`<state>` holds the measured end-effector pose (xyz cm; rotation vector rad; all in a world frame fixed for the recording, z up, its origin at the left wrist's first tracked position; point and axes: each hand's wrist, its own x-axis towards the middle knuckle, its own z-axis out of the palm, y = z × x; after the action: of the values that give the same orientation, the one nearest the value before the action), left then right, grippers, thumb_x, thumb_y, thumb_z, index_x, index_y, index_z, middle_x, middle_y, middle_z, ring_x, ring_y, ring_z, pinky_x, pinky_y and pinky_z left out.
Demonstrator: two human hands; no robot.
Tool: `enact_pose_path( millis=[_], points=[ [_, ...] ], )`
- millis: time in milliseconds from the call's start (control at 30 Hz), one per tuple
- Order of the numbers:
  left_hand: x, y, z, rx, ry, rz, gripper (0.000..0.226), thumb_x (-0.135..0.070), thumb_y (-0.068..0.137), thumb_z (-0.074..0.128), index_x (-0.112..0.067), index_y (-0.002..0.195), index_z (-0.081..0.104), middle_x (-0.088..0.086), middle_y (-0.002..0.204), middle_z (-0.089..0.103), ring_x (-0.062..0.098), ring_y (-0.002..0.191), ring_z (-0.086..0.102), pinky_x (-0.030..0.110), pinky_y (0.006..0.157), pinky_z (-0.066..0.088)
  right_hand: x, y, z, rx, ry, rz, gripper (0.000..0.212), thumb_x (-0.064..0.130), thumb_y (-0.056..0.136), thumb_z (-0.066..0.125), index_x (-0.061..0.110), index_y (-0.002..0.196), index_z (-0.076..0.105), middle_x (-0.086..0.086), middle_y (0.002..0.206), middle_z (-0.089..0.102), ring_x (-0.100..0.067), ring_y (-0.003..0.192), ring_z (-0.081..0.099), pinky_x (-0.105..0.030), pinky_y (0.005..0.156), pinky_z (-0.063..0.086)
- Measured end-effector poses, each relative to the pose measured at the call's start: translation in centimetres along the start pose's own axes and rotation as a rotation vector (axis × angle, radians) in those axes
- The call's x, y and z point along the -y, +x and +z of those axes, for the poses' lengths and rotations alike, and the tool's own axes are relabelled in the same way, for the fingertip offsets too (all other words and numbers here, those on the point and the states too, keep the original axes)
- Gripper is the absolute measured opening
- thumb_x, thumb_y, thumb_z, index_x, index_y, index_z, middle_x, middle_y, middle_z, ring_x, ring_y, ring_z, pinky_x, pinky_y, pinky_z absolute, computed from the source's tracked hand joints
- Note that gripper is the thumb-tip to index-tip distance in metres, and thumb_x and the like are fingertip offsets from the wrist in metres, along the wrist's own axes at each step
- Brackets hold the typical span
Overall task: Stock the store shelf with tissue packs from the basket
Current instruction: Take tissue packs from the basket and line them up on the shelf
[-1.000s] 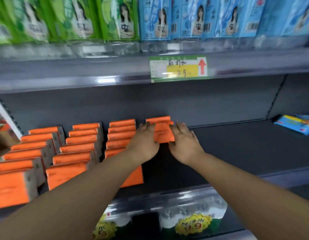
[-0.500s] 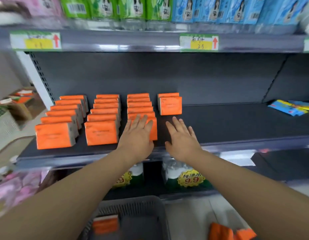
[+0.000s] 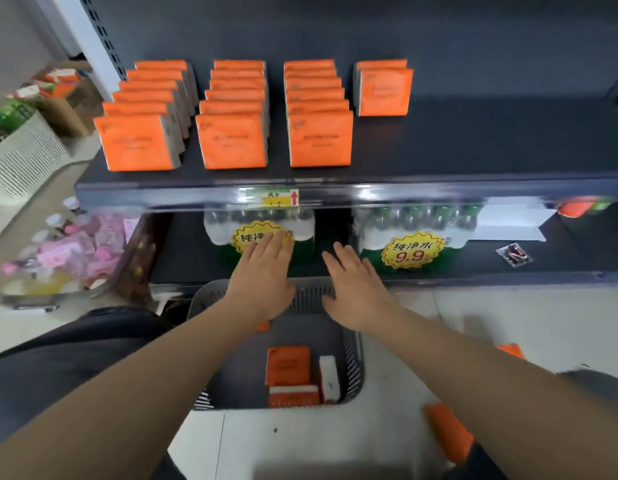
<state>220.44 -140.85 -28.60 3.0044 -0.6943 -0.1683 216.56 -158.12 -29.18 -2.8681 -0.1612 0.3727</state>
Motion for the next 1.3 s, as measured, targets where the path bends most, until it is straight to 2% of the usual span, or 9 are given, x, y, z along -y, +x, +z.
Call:
enact_pose_path(
  millis=[133,267,367,533,767,900,1100,1233,1300],
  points=[
    [1.4,-1.2,5.1,0.138,-0.044,-0.040,0.078,-0.036,0.091,0.052,-0.013,0.154,0.013,0.008,0.162,0.007,0.025,0.150,0.005,0.042,0.121,0.009,-0.3,-0.4,4.5,0.117,0.044,0.033,0.081,0.032,0.091,0.057,0.016,0.152,0.007,-0.005,0.161,-0.003,-0.022,0.148,-0.003,-0.039,0.120,0.006],
    [2.2,-1.8,9.8,0.265,-0.080,-0.086,0.076,-0.032,0.090,0.054,-0.013,0.153,0.015,0.007,0.162,0.012,0.023,0.150,0.008,0.041,0.121,0.011,-0.9,-0.1,8.4,0.245,0.145,0.133,0.082,0.029,0.088,0.060,0.015,0.152,0.010,-0.006,0.160,0.005,-0.026,0.146,0.013,-0.042,0.117,0.024],
    [2.5,-2.1,13.0,0.340,-0.096,-0.114,0.080,-0.034,0.088,0.059,-0.014,0.153,0.016,0.006,0.161,0.016,0.024,0.148,0.015,0.040,0.120,0.016,-1.4,0.4,11.4,0.313,0.220,0.218,0.076,0.020,0.087,0.058,0.014,0.150,0.016,-0.008,0.156,0.017,-0.026,0.139,0.031,-0.041,0.109,0.037],
    [3.0,-2.3,17.6,0.421,-0.148,-0.158,0.079,-0.035,0.084,0.064,-0.016,0.149,0.023,0.006,0.153,0.031,0.024,0.142,0.029,0.041,0.115,0.027,-1.6,1.6,15.6,0.437,0.188,0.313,0.058,0.022,0.089,0.056,0.002,0.138,0.032,-0.018,0.138,0.040,-0.031,0.123,0.048,-0.037,0.100,0.042],
    [4.6,-0.8,22.9,0.556,-0.102,-0.161,0.083,-0.032,0.083,0.068,-0.012,0.150,0.023,0.009,0.154,0.030,0.025,0.142,0.028,0.039,0.116,0.025,-2.2,3.6,20.1,0.506,0.213,0.475,0.053,0.033,0.089,0.059,0.005,0.129,0.040,-0.014,0.126,0.050,-0.027,0.111,0.056,-0.033,0.085,0.048],
    [5.0,0.5,25.1,0.618,-0.061,-0.149,0.082,-0.025,0.084,0.065,-0.011,0.151,0.020,0.008,0.157,0.025,0.025,0.144,0.026,0.037,0.115,0.024,-3.1,4.3,21.7,0.526,0.263,0.527,0.047,0.038,0.089,0.057,0.007,0.123,0.047,-0.012,0.118,0.054,-0.020,0.095,0.055,-0.029,0.072,0.043],
    [5.2,1.9,27.9,0.636,-0.070,-0.112,0.078,-0.023,0.084,0.067,-0.009,0.149,0.026,0.009,0.152,0.031,0.026,0.140,0.031,0.037,0.112,0.028,-3.9,4.8,23.4,0.534,0.364,0.582,0.029,0.033,0.090,0.060,0.010,0.108,0.055,-0.010,0.106,0.063,-0.020,0.089,0.059,-0.033,0.077,0.048],
    [5.3,2.1,29.6,0.689,-0.077,-0.117,0.075,-0.022,0.084,0.067,-0.009,0.147,0.028,0.010,0.151,0.033,0.026,0.138,0.033,0.038,0.112,0.029,-4.2,5.1,24.2,0.547,0.406,0.664,0.035,0.025,0.086,0.063,0.009,0.116,0.055,-0.013,0.113,0.063,-0.028,0.104,0.061,-0.039,0.087,0.049],
    [5.1,2.1,30.4,0.694,-0.074,-0.125,0.072,-0.019,0.084,0.066,-0.010,0.146,0.030,0.009,0.149,0.035,0.026,0.136,0.036,0.038,0.110,0.031,-4.5,5.2,24.5,0.560,0.421,0.695,0.036,0.022,0.086,0.063,0.010,0.119,0.053,-0.012,0.115,0.061,-0.028,0.105,0.060,-0.037,0.082,0.048]
  ],
)
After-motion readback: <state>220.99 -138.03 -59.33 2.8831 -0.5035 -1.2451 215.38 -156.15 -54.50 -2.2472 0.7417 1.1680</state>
